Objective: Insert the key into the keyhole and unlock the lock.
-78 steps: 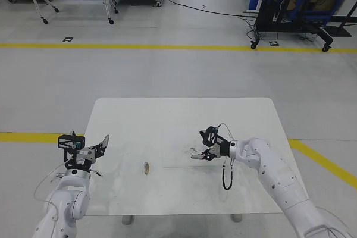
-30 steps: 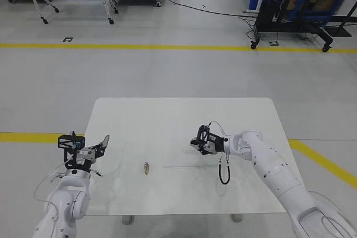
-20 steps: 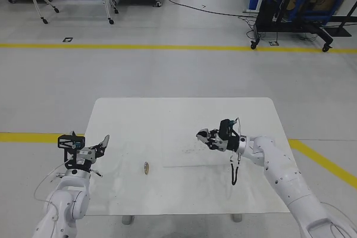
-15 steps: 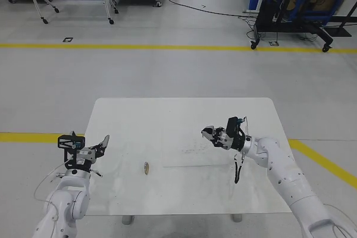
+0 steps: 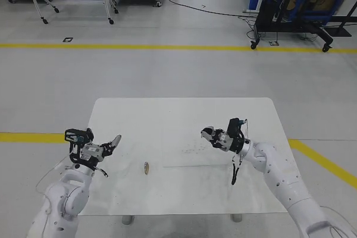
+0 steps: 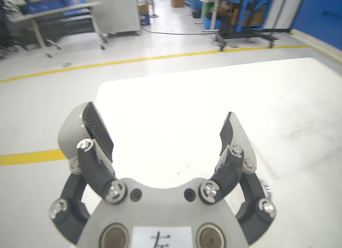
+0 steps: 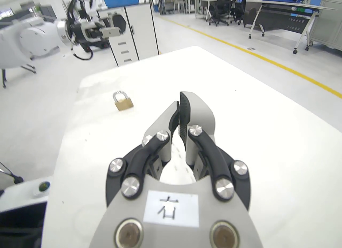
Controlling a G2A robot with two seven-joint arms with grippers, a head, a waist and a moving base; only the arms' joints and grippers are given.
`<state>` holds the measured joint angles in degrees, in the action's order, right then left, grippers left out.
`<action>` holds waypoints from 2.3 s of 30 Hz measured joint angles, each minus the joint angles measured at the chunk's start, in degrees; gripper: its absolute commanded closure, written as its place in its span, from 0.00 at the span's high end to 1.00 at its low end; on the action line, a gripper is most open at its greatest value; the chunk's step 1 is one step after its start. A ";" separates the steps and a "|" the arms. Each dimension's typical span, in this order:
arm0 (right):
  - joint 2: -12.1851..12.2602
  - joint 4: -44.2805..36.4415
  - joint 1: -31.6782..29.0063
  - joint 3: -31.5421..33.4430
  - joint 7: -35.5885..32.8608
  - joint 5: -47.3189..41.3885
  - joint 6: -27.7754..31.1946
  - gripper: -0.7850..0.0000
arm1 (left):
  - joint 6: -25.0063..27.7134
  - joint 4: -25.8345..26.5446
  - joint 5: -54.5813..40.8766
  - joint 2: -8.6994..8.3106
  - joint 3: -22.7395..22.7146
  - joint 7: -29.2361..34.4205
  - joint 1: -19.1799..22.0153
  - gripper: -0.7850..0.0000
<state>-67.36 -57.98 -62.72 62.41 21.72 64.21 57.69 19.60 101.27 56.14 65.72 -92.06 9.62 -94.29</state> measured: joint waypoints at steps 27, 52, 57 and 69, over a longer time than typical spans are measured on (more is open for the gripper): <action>-1.13 -0.76 -1.41 -9.69 -6.76 -37.08 0.31 0.00 | 18.21 -10.63 -45.35 0.62 15.96 26.30 15.66 1.00; -7.23 4.71 5.19 -17.11 -38.36 -81.31 0.31 0.00 | 22.22 -30.71 -73.28 1.49 26.64 44.96 30.35 0.44; -9.13 6.89 5.92 -18.38 -37.82 -79.12 0.31 0.00 | 21.37 -30.50 -71.46 1.56 27.49 43.65 30.54 0.42; -11.76 9.62 6.74 -18.05 -38.90 -78.43 0.31 0.00 | 19.34 -30.37 -69.57 1.49 28.08 40.85 30.39 0.17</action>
<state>-79.12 -48.35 -55.98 44.36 -17.18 -14.23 58.00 38.94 70.90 -13.43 67.20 -63.98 50.46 -63.91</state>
